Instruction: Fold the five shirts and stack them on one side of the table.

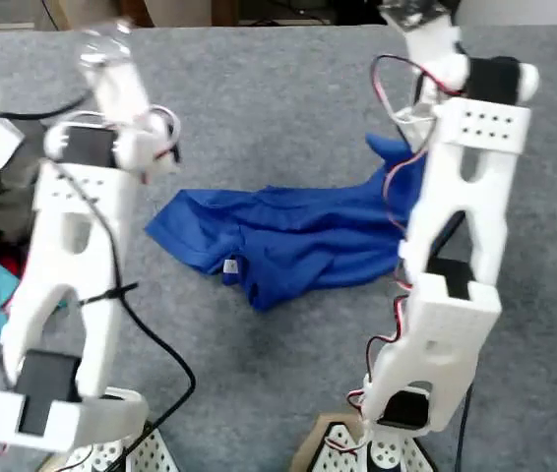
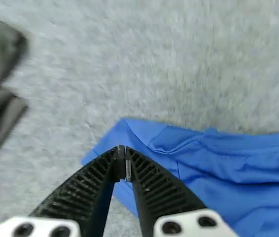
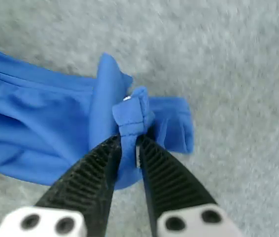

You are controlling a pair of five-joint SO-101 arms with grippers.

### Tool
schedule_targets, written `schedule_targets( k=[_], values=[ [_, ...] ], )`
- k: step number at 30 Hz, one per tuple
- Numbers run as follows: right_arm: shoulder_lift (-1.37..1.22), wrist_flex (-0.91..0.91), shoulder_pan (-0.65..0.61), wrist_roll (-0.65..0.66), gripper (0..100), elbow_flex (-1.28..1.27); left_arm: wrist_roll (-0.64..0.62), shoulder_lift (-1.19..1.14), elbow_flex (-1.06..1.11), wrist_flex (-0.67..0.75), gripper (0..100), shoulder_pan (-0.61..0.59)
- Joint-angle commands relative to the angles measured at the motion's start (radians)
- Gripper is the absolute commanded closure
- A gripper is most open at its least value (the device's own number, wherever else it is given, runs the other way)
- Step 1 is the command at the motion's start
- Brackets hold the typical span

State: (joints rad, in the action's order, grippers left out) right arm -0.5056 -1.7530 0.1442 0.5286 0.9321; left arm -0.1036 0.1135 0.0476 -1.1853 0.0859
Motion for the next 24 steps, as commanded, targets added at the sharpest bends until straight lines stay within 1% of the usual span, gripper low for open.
schedule_targets(
  k=[1, 2, 4, 7, 10, 11, 13, 19, 20, 22, 24],
  values=[
    [0.076, 0.023, 0.047, 0.043, 99.3, -0.035, -0.015, -0.058, 0.043, 0.080, 84, 0.041],
    [0.076, 0.026, 0.053, 0.052, 99.3, -0.048, -0.035, -0.090, 0.054, 0.083, 79, 0.054],
    [0.076, 0.044, 0.061, 0.054, 99.3, -0.084, -0.094, -0.154, 0.058, 0.084, 73, 0.069],
    [0.076, 0.069, 0.062, 0.052, 99.3, -0.137, -0.129, -0.243, 0.057, 0.132, 71, 0.091],
    [0.077, 0.100, 0.061, 0.049, 99.4, -0.199, -0.132, -0.329, 0.057, 0.186, 72, 0.110],
    [0.079, 0.109, 0.059, 0.048, 99.4, -0.216, -0.132, -0.360, 0.057, 0.195, 72, 0.115],
    [0.082, 0.129, 0.059, 0.048, 99.4, -0.248, -0.132, -0.409, 0.055, 0.210, 77, 0.129],
    [0.082, 0.164, 0.062, 0.048, 99.4, -0.302, -0.123, -0.532, -0.040, 0.216, 97, 0.147],
    [0.082, 0.164, 0.062, 0.048, 99.4, -0.303, -0.123, -0.544, -0.058, 0.215, 99, 0.147],
    [0.082, 0.164, 0.061, 0.048, 99.4, -0.305, -0.123, -0.552, -0.078, 0.210, 98, 0.146],
    [0.082, 0.164, 0.062, 0.048, 99.4, -0.302, -0.123, -0.547, -0.117, 0.153, 98, 0.146]
  ],
)
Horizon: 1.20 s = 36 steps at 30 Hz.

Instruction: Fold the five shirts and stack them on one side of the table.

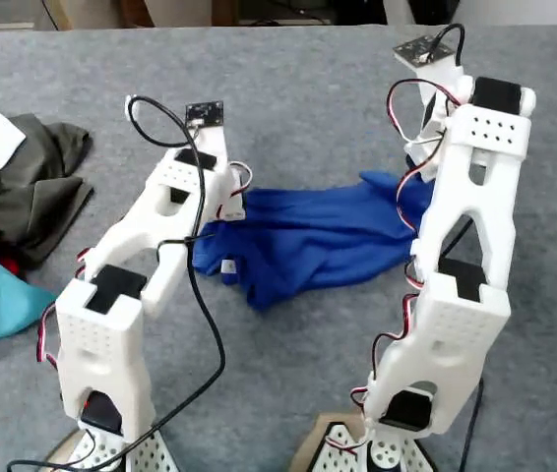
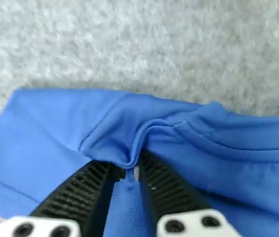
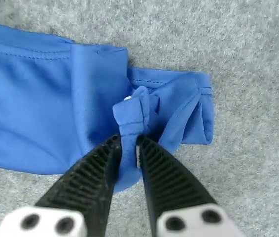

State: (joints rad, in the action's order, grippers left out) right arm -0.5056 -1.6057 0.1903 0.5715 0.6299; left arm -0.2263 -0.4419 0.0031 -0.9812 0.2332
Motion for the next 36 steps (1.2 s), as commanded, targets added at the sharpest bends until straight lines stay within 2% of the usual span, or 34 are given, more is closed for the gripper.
schedule_targets(
  k=[1, 7, 15, 19, 29, 33, 36],
  values=[
    [0.084, 0.015, 0.016, 0.005, 99.4, 0.002, 0.000, 0.019, -0.109, -0.101, 98, -0.003],
    [0.085, 0.012, -0.036, 0.002, 99.4, 0.012, 0.005, 0.163, -0.353, -0.413, 98, -0.025],
    [0.077, 0.018, -0.222, -0.130, 99.3, 0.234, 0.144, 0.450, -0.600, -0.614, 98, -0.038],
    [0.077, 0.063, -0.332, -0.167, 99.3, 0.386, 0.157, 0.611, -0.740, -0.649, 98, -0.112],
    [0.077, 0.232, -0.685, -0.238, 99.3, 0.607, 0.224, 0.805, -1.077, -0.647, 98, -0.542],
    [0.077, 0.258, -0.779, -0.238, 99.3, 0.622, 0.221, 0.854, -1.171, -0.675, 98, -0.589],
    [0.074, 0.245, -0.792, -0.238, 99.3, 0.611, 0.218, 0.895, -1.171, -0.755, 98, -0.537]
  ],
)
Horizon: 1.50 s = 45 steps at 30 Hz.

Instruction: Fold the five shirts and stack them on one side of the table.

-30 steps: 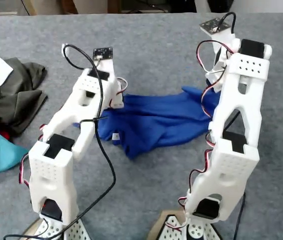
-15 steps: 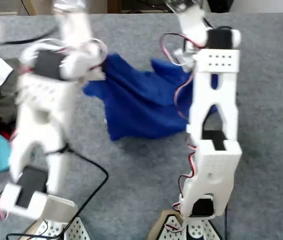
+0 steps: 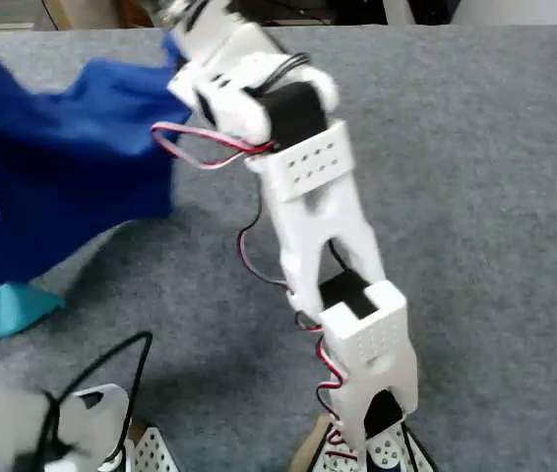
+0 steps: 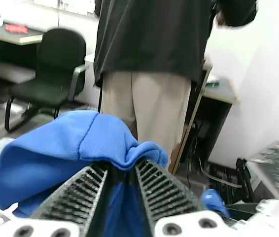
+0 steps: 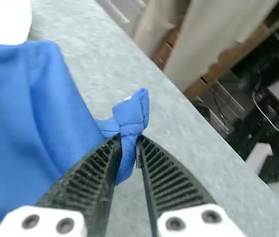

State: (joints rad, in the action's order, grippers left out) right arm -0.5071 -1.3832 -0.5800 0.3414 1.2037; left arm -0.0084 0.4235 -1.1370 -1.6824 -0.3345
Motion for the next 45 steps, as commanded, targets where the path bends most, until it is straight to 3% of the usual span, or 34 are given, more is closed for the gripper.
schedule_targets(
  k=[1, 12, 15, 19, 22, 28, 33, 39, 45],
  values=[
    [0.076, 0.015, -0.021, -0.008, 99.3, 0.024, -0.002, 0.041, -0.014, -0.081, 98, 0.077],
    [0.077, -0.023, 0.139, 0.000, 99.3, -0.142, -0.086, 0.157, 0.637, -0.075, 98, 0.572],
    [0.081, -0.025, 0.213, 0.000, 99.3, -0.194, -0.084, 0.156, 0.812, -0.069, 98, 0.671],
    [0.081, -0.031, 0.298, 0.018, 98.5, -0.252, -0.084, 0.162, 1.013, 0.041, 98, 0.767],
    [0.079, -0.086, 0.335, 0.086, 90.6, -0.274, -0.084, 0.159, 1.109, 0.129, 97, 0.804],
    [0.079, -0.169, 0.404, 0.222, 66.3, -0.280, -0.112, 0.162, 1.214, 0.146, 68, 0.873],
    [0.079, -0.173, 0.489, 0.227, 60.2, -0.272, -0.206, 0.162, 1.163, 0.149, 65, 0.859],
    [0.079, -0.207, 0.558, 0.232, 60.2, -0.278, -0.204, 0.151, 0.994, 0.163, 71, 0.551],
    [0.077, -0.270, 0.524, 0.227, 60.3, -0.280, -0.204, 0.077, 1.180, 0.361, 79, 0.301]
  ],
)
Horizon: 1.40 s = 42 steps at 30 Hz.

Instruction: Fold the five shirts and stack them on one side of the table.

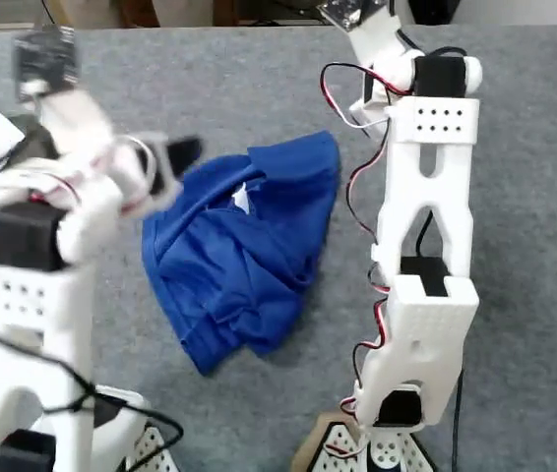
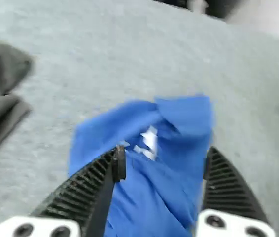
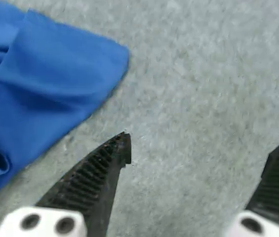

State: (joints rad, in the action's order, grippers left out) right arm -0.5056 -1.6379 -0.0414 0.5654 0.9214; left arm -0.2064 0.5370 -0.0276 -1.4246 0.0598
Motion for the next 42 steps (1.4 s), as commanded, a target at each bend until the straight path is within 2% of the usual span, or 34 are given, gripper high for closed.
schedule_targets(
  k=[1, 5, 9, 18, 21, 24, 26, 32, 35, 42],
  values=[
    [0.076, -0.018, -0.028, 0.002, 60.3, 0.002, -0.006, -0.059, 0.115, 0.147, 81, -0.109],
    [0.076, -0.015, -0.113, 0.002, 60.3, 0.007, -0.006, -0.151, 0.242, 0.305, 84, -0.110],
    [0.074, 0.021, -0.194, -0.015, 60.3, 0.002, -0.008, -0.248, 0.269, 0.425, 84, -0.117],
    [-0.131, 0.262, -0.295, -0.140, 60.3, 0.013, -0.015, -0.590, 0.245, 0.689, 85, -0.167],
    [-0.222, 0.381, -0.305, -0.184, 60.3, 0.013, -0.110, -0.716, 0.209, 0.760, 85, -0.198],
    [-0.294, 0.485, -0.318, -0.247, 60.3, 0.016, -0.209, -0.809, 0.146, 0.752, 84, -0.218],
    [-0.335, 0.529, -0.332, -0.279, 61.3, 0.033, -0.206, -0.855, 0.104, 0.730, 85, -0.238],
    [-0.501, 0.624, -0.351, -0.362, 76.5, 0.124, -0.207, -0.943, 0.012, 0.724, 85, -0.269],
    [-0.593, 0.600, -0.352, -0.365, 79.2, 0.189, -0.207, -0.966, -0.017, 0.724, 85, -0.270],
    [-0.723, 0.410, -0.351, -0.365, 73.2, 0.443, -0.207, -0.974, -0.020, 0.727, 85, -0.264]
  ],
)
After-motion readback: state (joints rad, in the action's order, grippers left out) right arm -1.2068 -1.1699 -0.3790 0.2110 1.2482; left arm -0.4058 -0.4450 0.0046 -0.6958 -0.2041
